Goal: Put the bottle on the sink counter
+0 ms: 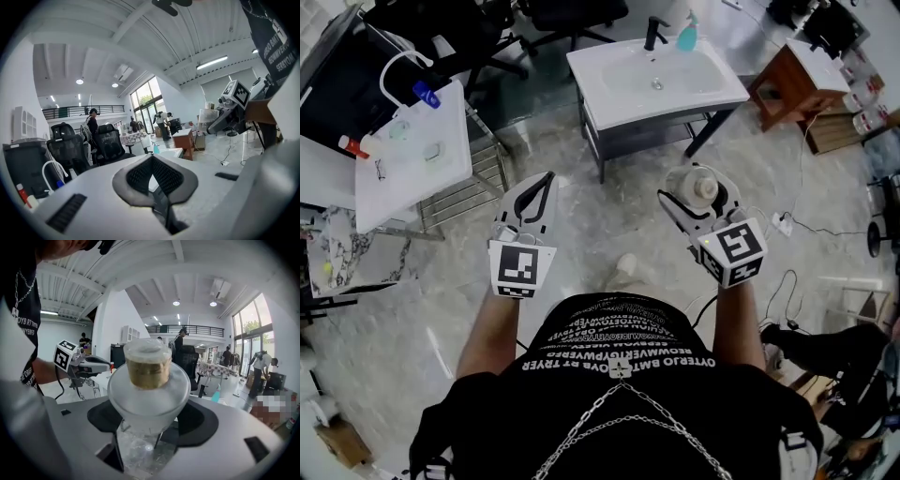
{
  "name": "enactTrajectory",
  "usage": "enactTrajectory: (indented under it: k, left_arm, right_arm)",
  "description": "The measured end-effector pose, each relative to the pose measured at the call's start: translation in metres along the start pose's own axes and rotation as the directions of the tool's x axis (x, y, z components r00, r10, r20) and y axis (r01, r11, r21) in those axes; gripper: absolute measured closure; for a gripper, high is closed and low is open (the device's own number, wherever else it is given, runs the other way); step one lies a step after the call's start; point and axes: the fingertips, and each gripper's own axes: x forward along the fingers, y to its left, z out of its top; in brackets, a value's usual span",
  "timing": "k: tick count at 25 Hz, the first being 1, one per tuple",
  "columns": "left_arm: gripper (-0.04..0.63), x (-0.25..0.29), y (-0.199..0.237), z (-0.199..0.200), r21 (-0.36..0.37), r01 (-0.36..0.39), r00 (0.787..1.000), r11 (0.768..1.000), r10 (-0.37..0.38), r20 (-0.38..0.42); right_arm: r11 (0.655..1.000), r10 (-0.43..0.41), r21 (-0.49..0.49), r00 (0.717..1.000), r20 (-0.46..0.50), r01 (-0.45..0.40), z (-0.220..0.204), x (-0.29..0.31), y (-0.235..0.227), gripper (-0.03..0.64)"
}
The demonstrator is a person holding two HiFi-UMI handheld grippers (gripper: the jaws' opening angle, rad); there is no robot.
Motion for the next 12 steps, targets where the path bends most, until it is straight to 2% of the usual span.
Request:
enactTrajectory:
  k: [6,12]
  left_arm:
    - [0.589,0.057,0.001,0.023,0.007,-0.027,1.0,1.0,0.027,0.006]
    - [0.589,0.095,0.001,0.038,-0.039,-0.071,0.997,0.997,0.072,0.026]
  right_arm:
    - [0.999,0.048,-0.022,0.999,0.004,-0.048,0.004,0.026,-0.054,0.288]
    - [0.994,0.099,-0.042,0.995,0.012,-0.098,0.003,0.046,-0.091,0.288]
